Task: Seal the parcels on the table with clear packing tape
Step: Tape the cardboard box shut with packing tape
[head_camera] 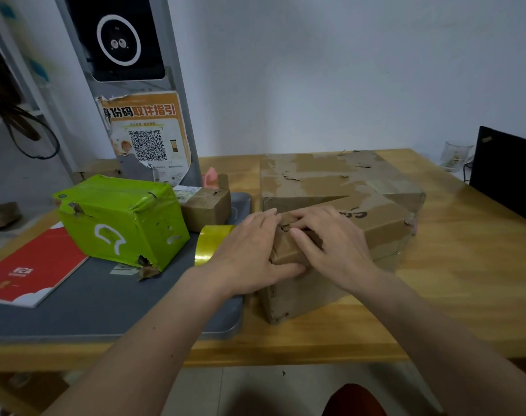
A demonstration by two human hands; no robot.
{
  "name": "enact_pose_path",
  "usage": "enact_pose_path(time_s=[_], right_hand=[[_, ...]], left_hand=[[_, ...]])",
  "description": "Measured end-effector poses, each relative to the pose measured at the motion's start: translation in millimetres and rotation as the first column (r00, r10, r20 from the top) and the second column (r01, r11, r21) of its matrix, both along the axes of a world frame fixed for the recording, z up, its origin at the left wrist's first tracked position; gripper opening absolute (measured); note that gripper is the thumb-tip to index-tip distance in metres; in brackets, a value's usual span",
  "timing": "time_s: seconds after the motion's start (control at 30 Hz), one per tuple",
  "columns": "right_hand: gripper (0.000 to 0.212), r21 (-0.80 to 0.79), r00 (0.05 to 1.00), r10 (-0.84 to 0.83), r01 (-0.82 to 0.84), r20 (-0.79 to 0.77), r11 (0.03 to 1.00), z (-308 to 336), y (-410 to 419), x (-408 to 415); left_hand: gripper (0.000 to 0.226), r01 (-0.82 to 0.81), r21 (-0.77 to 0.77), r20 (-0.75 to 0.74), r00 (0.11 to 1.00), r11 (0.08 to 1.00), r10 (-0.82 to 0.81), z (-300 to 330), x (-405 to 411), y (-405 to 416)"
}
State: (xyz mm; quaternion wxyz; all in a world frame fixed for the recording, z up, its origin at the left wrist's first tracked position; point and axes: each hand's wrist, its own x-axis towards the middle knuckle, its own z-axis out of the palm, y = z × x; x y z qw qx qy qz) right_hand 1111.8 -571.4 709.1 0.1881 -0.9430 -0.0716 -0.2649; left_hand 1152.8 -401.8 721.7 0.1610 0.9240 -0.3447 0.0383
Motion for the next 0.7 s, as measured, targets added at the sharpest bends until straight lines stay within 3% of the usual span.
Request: enact_pose_path(time_s=[0.13, 0.23, 0.33, 0.4, 0.47, 0.57, 0.63, 0.7], right_hand=[[0.043, 0.0, 0.995, 0.017, -0.017, 0.101, 1.0, -6, -1, 2], [0.042, 0.04, 0.987, 0.008, -0.014, 0.158, 0.999, -11, 0, 0], [0.047, 0.181, 0.986, 0.05, -0.079, 0.159, 0.98, -14, 5, -6], [0.044, 0.247, 0.968, 0.102, -0.159, 0.227, 0.956, -11, 16, -11], [0.04, 0.256, 0.939, 0.163, -0.245, 0.304, 0.935, -4, 34, -19], [0.036, 0.27, 0.903, 0.288, -0.378, 0.32, 0.885, 0, 72, -29], [0.041, 0.313, 0.913, 0.35, -0.401, 0.208, 0.861, -8, 97, -34], [0.059, 0.392, 0.915, 0.403, -0.362, -0.025, 0.846, -22, 120, -37]], left_hand=[[0.084, -0.054, 0.072, 0.135, 0.99, 0.996, 0.044, 1, -1, -7], [0.095, -0.029, 0.002, 0.002, 1.0, 1.0, 0.029, -2, -5, -4], [0.096, -0.036, -0.391, -0.168, 0.985, 0.92, -0.033, 1, -13, 15], [0.08, -0.11, -0.635, -0.095, 0.993, 0.764, 0.064, 1, -11, 36], [0.066, -0.203, -0.749, -0.086, 0.974, 0.631, 0.211, -9, -2, 63], [0.091, -0.443, -0.715, -0.431, 0.888, 0.54, 0.157, -36, 11, 95], [0.122, -0.504, -0.605, -0.601, 0.797, 0.616, 0.062, -64, 14, 108], [0.136, -0.464, -0.488, -0.637, 0.769, 0.739, 0.062, -86, 16, 117]])
